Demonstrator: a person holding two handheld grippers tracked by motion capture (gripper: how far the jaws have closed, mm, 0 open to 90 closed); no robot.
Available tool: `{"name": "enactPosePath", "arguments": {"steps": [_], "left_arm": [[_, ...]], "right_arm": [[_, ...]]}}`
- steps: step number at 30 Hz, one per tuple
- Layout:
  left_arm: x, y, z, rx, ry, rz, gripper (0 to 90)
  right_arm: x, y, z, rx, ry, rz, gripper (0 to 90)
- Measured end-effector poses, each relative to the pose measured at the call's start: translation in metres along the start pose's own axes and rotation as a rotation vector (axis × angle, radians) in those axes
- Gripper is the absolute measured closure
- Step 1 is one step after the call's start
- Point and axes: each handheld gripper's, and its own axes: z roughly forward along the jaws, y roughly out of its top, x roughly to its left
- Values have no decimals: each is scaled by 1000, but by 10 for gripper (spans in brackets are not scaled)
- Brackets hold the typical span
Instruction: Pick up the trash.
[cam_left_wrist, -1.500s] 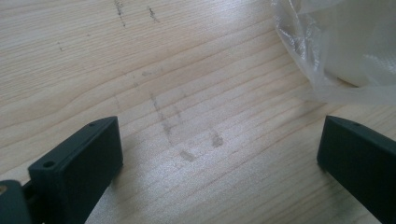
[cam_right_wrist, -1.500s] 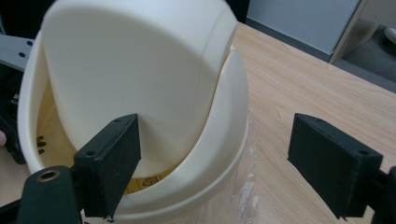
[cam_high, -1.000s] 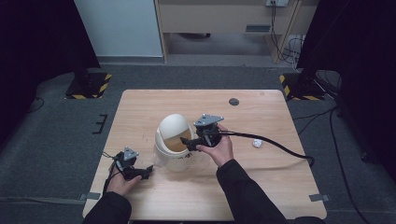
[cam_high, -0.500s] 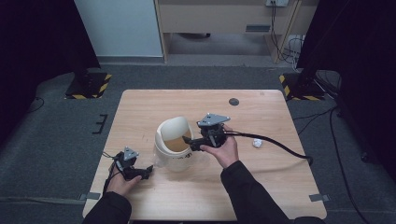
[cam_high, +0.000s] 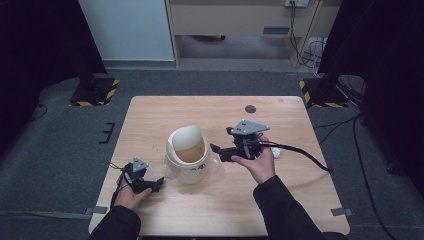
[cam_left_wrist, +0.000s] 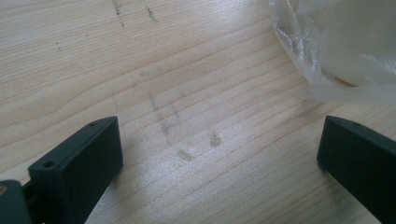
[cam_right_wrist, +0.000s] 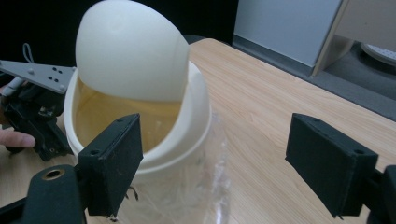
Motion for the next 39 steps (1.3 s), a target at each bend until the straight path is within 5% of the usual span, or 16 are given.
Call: {"name": "enactPosePath", "arguments": {"steps": [14,26,32,39], "left_arm": [[0,0,0,0,0,0,0],[-1,0,0,-1,-2,1,0],[-1,0,0,-1,-3,1,0],[-1,0,0,-1,-3,1,0]], "right_arm": [[-31,-40,-36,27,-73,52,150],[-74,-85,-58,79,-155,113,165],[-106,-103,-74,81,-255,161,193],[-121,-116,-75,160,-321,167,213]]}}
